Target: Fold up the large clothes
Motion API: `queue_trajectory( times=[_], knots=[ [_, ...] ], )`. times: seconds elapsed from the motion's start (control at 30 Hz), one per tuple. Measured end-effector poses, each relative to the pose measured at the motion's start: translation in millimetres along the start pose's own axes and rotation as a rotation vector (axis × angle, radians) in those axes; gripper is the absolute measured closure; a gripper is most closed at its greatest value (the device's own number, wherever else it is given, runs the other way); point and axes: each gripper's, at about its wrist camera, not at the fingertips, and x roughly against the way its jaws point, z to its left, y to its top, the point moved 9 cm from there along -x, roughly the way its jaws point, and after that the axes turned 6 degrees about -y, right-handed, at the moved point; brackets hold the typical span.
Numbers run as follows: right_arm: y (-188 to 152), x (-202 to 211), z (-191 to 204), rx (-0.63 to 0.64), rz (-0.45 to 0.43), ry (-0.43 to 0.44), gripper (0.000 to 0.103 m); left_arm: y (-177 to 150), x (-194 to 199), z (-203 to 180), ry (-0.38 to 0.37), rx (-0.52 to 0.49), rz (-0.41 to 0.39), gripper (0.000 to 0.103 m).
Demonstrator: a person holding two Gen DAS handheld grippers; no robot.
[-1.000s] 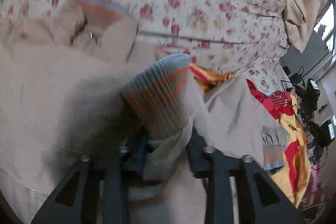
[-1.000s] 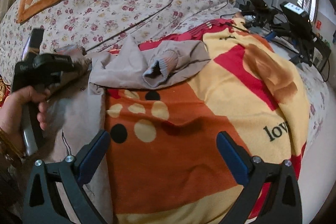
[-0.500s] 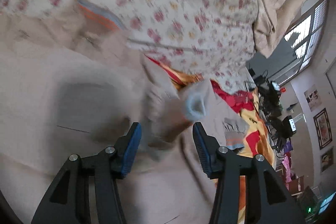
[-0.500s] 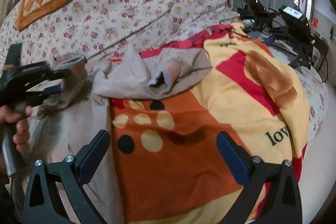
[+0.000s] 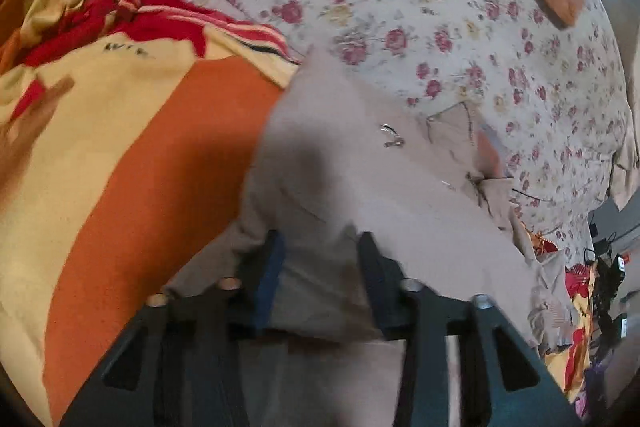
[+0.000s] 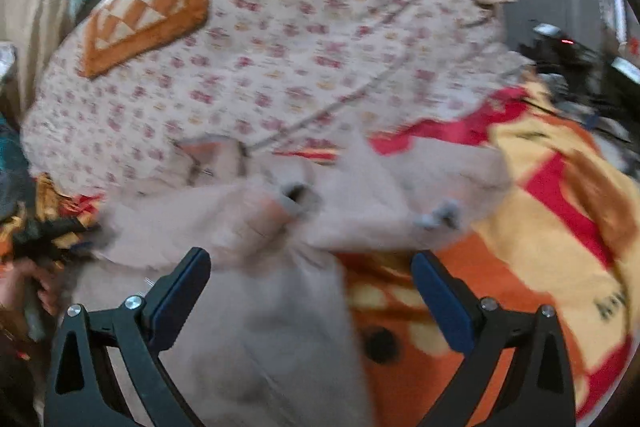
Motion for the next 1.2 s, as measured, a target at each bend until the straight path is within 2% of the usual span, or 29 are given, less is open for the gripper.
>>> queue_trajectory(
  times=[0.1, 0.13, 0.23, 0.3, 0.37, 0.5, 0.6, 0.77, 0.93, 1.07, 1.2],
  knots=[
    [17.8, -27.4, 38.1, 0.085, 0.034, 0.060, 0.008, 0.4, -0.6, -3.5, 0.012, -0.007, 0.007, 0.080],
    [20.7, -34.3, 47.0, 0.103, 0.046, 0.076, 0.018, 0.0, -1.9, -4.3, 0.023, -0.019, 0.010, 0.080],
    [25.6, -69.2, 80.7, 0.176, 0.099, 0.144, 0.030, -0.4, -2.0, -6.2, 0.056, -0.041, 0.006, 0.080],
    [21.2, -94.1, 84.9, 0.214, 0.120, 0.120, 0.034, -1.1, -3.2, -7.2, 0.076, -0.054, -0.002, 0.079],
    [12.2, -114.3, 76.9, 0.211, 0.149, 0.106, 0.035, -1.7, -4.0, -9.5, 0.084, -0.051, -0.010, 0.073],
    [-14.7, -155.2, 47.9, 0.186, 0.272, 0.024, 0.037, -1.4, -6.0, -12.0, 0.087, -0.048, -0.008, 0.067],
    [-21.8, -157.5, 44.1, 0.217, 0.270, 0.001, 0.036, -1.7, -5.7, -12.1, 0.087, -0.038, -0.008, 0.067],
    [-28.1, -159.0, 51.8, 0.258, 0.285, 0.023, 0.014, -1.9, -5.1, -10.6, 0.058, -0.015, 0.005, 0.067],
    [-28.1, -161.2, 48.2, 0.227, 0.310, 0.077, 0.010, -3.4, -5.9, -13.0, 0.070, -0.043, 0.009, 0.067],
    [-28.6, -160.0, 49.7, 0.237, 0.305, 0.081, 0.009, -4.8, -7.6, -16.0, 0.100, -0.091, 0.013, 0.067],
    [-15.4, -145.5, 51.9, 0.219, 0.254, 0.071, 0.011, -3.7, -6.4, -15.8, 0.094, -0.093, 0.010, 0.066]
  ],
)
